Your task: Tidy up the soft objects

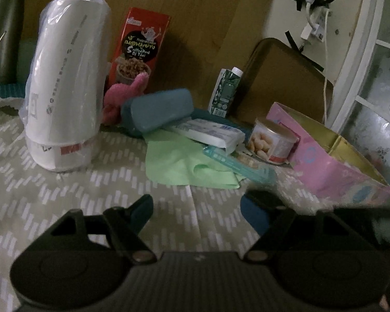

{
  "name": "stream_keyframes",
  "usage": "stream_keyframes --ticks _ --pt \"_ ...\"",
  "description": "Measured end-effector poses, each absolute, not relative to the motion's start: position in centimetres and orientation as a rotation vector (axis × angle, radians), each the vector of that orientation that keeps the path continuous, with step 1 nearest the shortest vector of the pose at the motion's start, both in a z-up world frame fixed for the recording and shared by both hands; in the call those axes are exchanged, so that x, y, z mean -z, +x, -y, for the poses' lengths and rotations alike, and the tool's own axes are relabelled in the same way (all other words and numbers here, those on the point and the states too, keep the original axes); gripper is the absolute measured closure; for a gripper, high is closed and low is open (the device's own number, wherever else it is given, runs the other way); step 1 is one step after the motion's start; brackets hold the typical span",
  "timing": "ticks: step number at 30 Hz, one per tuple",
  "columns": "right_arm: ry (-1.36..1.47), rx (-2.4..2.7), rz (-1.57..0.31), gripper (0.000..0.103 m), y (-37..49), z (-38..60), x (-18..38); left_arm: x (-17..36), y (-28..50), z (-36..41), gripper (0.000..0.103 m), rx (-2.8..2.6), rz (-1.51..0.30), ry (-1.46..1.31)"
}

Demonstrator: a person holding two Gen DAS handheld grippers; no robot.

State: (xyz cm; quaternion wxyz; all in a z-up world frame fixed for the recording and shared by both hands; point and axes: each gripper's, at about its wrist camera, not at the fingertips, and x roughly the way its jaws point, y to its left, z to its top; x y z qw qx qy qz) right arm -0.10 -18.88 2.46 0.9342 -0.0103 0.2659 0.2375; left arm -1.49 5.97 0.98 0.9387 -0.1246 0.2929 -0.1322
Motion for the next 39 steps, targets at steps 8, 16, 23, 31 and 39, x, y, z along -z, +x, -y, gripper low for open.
stream_keyframes --ticks 8,16,23,31,39 --pt "-0.082 -0.625 -0.543 0.062 -5.9 19.5 -2.1 -1.2 -2.2 -6.1 0.030 0.349 -0.621 -0.313" --pt "-0.064 -0.594 -0.498 0.050 -6.5 19.4 -1.4 -2.1 -3.7 -2.3 0.030 0.470 -0.664 -0.285" --pt "-0.044 -0.572 -0.459 0.064 -8.1 20.5 -1.0 -1.2 -4.0 1.8 0.040 0.525 -0.707 -0.169" --pt "0.038 -0.449 -0.444 0.064 -10.5 25.0 -0.8 -1.3 -2.4 8.4 0.042 0.643 -0.758 -0.136" --pt "0.062 -0.248 -0.409 0.064 -12.9 30.7 -0.1 -0.8 -2.0 17.6 0.042 0.796 -0.750 0.007"
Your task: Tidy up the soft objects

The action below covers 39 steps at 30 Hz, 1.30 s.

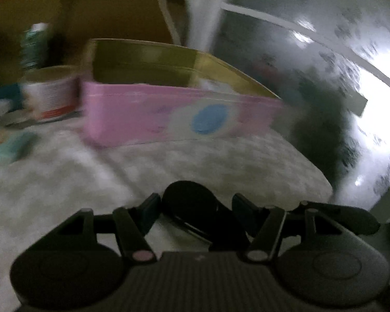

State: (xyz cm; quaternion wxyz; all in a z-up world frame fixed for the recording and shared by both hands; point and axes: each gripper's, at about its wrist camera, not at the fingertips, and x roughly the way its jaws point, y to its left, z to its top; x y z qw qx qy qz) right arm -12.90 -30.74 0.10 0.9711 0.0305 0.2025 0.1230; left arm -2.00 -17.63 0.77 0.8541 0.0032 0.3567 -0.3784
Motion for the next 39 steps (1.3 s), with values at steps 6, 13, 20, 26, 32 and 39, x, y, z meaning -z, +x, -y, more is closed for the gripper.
stream_keyframes --ticks 6,13,20,26,32,39 --pt "0.112 -0.140 -0.411 0.064 -14.4 34.8 1.1 -0.6 -3.2 21.7 0.022 0.866 -0.729 0.124" --pt "0.104 -0.150 -0.356 0.053 -14.1 34.9 1.9 -0.4 -3.4 22.0 0.044 0.875 -0.703 0.140" --pt "0.130 -0.126 -0.257 0.061 -13.6 35.9 0.4 -4.1 -3.6 20.9 0.051 0.834 -0.566 0.087" --pt "0.081 -0.108 -0.123 0.061 -11.2 36.3 -3.6 -8.2 0.0 21.2 0.048 0.791 -0.478 0.052" --pt "0.114 -0.113 -0.157 0.061 -3.7 37.9 -5.3 -7.6 7.5 23.7 0.043 0.694 -0.549 -0.004" --pt "0.088 -0.011 -0.260 0.056 3.4 37.6 -3.6 -5.4 11.1 24.0 0.041 0.564 -0.644 -0.081"
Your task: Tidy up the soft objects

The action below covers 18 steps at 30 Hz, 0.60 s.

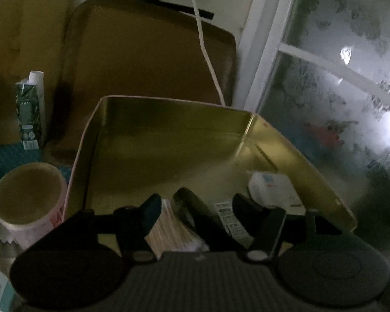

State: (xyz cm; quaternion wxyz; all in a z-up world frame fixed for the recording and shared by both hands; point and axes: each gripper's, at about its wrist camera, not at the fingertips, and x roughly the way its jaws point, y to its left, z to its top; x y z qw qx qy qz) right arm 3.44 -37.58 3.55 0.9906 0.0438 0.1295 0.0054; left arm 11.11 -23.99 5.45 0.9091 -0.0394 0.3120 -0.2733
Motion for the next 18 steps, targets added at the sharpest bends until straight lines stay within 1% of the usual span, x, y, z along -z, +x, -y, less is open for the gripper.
stream_keyframes --ticks 6,8,11,14,18 --pt "0.135 -0.008 -0.197 0.056 -1.4 37.5 -3.9 -7.1 5.8 19.9 0.041 0.642 -0.545 -0.144" --pt "0.153 -0.013 -0.165 0.056 -3.5 36.9 -3.8 -7.2 3.2 17.7 0.038 0.659 -0.504 -0.148" --pt "0.184 -0.040 -0.131 0.056 -6.1 35.9 -3.6 -6.8 1.1 14.2 0.037 0.649 -0.469 -0.130" --pt "0.210 -0.107 -0.139 0.056 -7.2 34.7 -3.3 -5.6 0.3 10.7 0.037 0.579 -0.497 -0.113" --pt "0.220 -0.199 -0.215 0.056 -6.7 32.3 -3.2 -3.3 -0.2 6.3 0.037 0.440 -0.571 -0.091"
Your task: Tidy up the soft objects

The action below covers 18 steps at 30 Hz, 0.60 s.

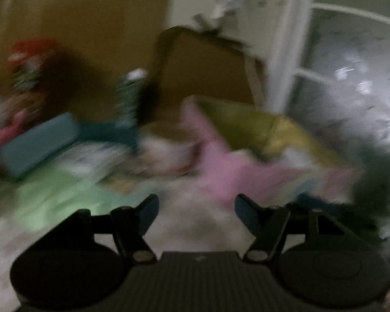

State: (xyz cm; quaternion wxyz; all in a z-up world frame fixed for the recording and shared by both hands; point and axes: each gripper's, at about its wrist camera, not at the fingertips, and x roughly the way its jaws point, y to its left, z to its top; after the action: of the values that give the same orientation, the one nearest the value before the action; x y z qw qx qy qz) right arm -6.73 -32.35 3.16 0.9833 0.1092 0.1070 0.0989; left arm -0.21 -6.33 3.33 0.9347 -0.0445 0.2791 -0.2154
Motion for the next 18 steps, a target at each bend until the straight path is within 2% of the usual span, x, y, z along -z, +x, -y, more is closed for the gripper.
stream_keyframes --ticks 9,15,18 --pt "0.179 -0.326 -0.330 0.056 -4.4 26.2 -3.0 -1.2 -0.6 0.3 0.035 0.199 -0.610 0.038" --pt "0.127 -0.378 -0.394 0.056 -2.5 22.9 -2.9 -1.2 0.3 -4.7 0.035 0.061 -0.602 -0.003" --pt "0.140 -0.395 -0.415 0.056 -0.3 21.8 -3.7 -1.1 0.5 -7.0 0.035 0.084 -0.611 -0.128"
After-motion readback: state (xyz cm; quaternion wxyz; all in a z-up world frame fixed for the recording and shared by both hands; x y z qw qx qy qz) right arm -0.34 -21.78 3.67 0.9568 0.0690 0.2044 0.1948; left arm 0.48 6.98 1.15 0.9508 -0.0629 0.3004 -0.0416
